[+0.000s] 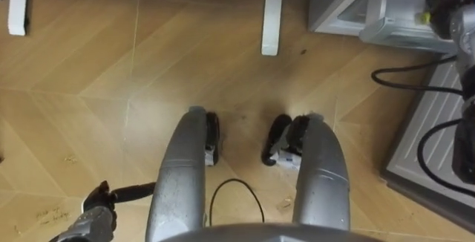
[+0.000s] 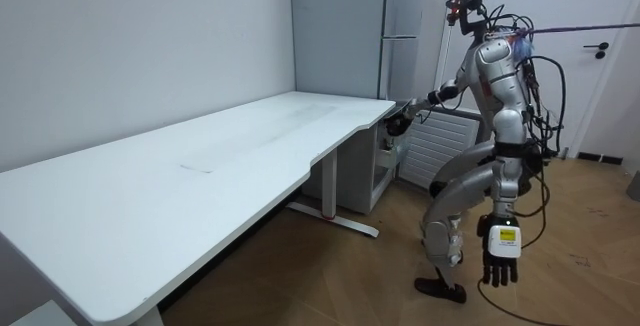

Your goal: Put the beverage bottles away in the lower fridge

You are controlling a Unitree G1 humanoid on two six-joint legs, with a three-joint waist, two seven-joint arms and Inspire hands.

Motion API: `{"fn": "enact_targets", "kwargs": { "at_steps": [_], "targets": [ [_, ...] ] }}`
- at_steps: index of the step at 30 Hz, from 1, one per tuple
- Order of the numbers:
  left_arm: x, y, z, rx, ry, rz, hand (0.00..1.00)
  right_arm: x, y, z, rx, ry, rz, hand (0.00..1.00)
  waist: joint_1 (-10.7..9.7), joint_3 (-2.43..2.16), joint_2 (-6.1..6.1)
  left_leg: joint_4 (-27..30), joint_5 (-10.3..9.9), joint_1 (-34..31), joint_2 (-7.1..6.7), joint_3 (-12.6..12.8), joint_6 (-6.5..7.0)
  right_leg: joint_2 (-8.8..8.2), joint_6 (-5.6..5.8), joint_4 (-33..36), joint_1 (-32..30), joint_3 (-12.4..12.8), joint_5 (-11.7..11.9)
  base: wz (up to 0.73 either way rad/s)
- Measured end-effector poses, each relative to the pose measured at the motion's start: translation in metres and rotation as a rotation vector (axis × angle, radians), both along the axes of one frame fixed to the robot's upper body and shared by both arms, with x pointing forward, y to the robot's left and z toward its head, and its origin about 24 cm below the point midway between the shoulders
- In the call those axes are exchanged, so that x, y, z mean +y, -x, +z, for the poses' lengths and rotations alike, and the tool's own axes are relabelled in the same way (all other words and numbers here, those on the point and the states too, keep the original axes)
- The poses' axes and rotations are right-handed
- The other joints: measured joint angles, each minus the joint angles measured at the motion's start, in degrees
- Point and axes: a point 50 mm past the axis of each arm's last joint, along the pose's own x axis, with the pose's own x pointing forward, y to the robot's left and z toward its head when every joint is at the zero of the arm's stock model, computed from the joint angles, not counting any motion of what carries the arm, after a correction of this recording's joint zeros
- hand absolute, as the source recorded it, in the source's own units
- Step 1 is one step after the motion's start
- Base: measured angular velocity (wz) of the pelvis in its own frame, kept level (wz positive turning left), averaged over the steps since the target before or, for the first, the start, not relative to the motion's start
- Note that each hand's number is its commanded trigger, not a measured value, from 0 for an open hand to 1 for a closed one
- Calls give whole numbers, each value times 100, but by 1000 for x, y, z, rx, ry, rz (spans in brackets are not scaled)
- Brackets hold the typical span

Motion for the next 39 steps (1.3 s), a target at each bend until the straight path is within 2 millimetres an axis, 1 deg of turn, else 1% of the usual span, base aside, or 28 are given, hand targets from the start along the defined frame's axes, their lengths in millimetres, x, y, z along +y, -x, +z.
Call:
{"fn": "enact_targets", "kwargs": {
  "at_steps": [1, 4, 7, 8, 9, 10, 14, 16, 17, 20, 22, 27, 35, 37, 38, 39],
  "targets": [
    [1, 2, 0, 1, -1, 6, 0, 0, 0, 0, 7, -5, -4, 0, 1, 0, 0, -5, -8, 25, 1, 10, 1, 2, 13, 0, 19, -1, -8, -4],
    [3, 14, -1, 13, 0, 36, 0, 0, 1, -1, 24, -25, -20, 0, -2, -23, 39, -24, -26, 105, -4, 23, 15, -12, 46, -10, 93, 21, -34, 0],
    [4, 18, -1, 3, 3, 60, 0, 0, 2, -2, 20, -51, -25, 0, 13, -34, 57, -72, -24, 181, -23, 62, 17, -20, 57, -27, 134, 62, -40, 0],
    [4, 18, -1, 2, 3, 65, 0, 0, 2, -2, 20, -54, -26, 0, 13, -35, 59, -88, -24, 207, -37, 65, 17, -25, 73, -27, 150, 72, -49, 3],
    [5, 18, 0, 0, 2, 70, 0, -1, 2, -4, 28, -57, -30, 0, 4, -49, 82, -126, -24, 256, -64, 66, 18, -31, 96, -38, 189, 92, -66, 8],
    [5, 17, 0, -3, 2, 69, 0, -1, 3, -5, 35, -58, -34, 0, 3, -54, 90, -186, -20, 313, -86, 73, 23, -40, 118, -71, 238, 104, -79, 7],
    [5, 19, 0, -7, 3, 66, 0, -2, 5, -8, 48, -61, -40, 0, -4, -54, 90, -336, -4, 462, -88, 113, 26, -40, 159, -201, 361, 100, -82, -1],
    [4, 19, 0, -8, 4, 66, 0, -2, 5, -9, 50, -62, -41, 0, -16, -54, 90, -382, 0, 500, -89, 142, 33, -42, 154, -236, 380, 112, -71, -5],
    [4, 19, 0, -8, 4, 65, 0, -2, 5, -9, 49, -62, -41, 0, -18, -54, 90, -412, 2, 520, -85, 163, 35, -43, 132, -266, 388, 116, -48, -6],
    [4, 19, 0, -10, 5, 62, 0, -2, 4, -9, 41, -58, -35, 0, -114, -53, 87, -510, 18, 574, -98, 207, 62, -94, 140, -314, 415, 129, -29, 2],
    [4, 19, 0, -11, 5, 63, 0, -3, 5, -10, 35, -56, -30, 0, -151, -52, 86, -596, 30, 627, -91, 296, 86, -86, 176, -399, 445, 146, -3, -2],
    [5, 21, 0, 0, 8, 64, 0, -4, 5, -13, 17, -48, -19, 0, -182, -51, 80, -693, 36, 682, -87, 362, 110, -58, 223, -501, 483, 160, 31, -2],
    [1, 25, -2, 29, 38, 50, 0, -6, 9, -23, 12, -29, 1, 0, -169, -41, 56, -829, 37, 832, -65, 384, 107, -23, 231, -633, 616, 149, 40, -1],
    [-2, 25, -3, 37, 41, 22, 0, -8, 11, -28, 9, -24, 13, 0, -149, -30, 17, -907, 37, 925, -55, 417, 107, 3, 239, -704, 689, 174, 62, -7],
    [-2, 25, -4, 39, 41, 17, 0, -8, 12, -29, 11, -23, 14, 0, -144, -37, 4, -919, 37, 938, -54, 428, 107, 4, 241, -714, 694, 179, 63, -6],
    [-3, 25, -4, 40, 42, 7, 0, -8, 12, -30, 11, -16, 22, 0, -151, -34, -7, -937, 37, 945, -54, 428, 107, 0, 242, -736, 708, 165, 65, 0]
  ]
}}
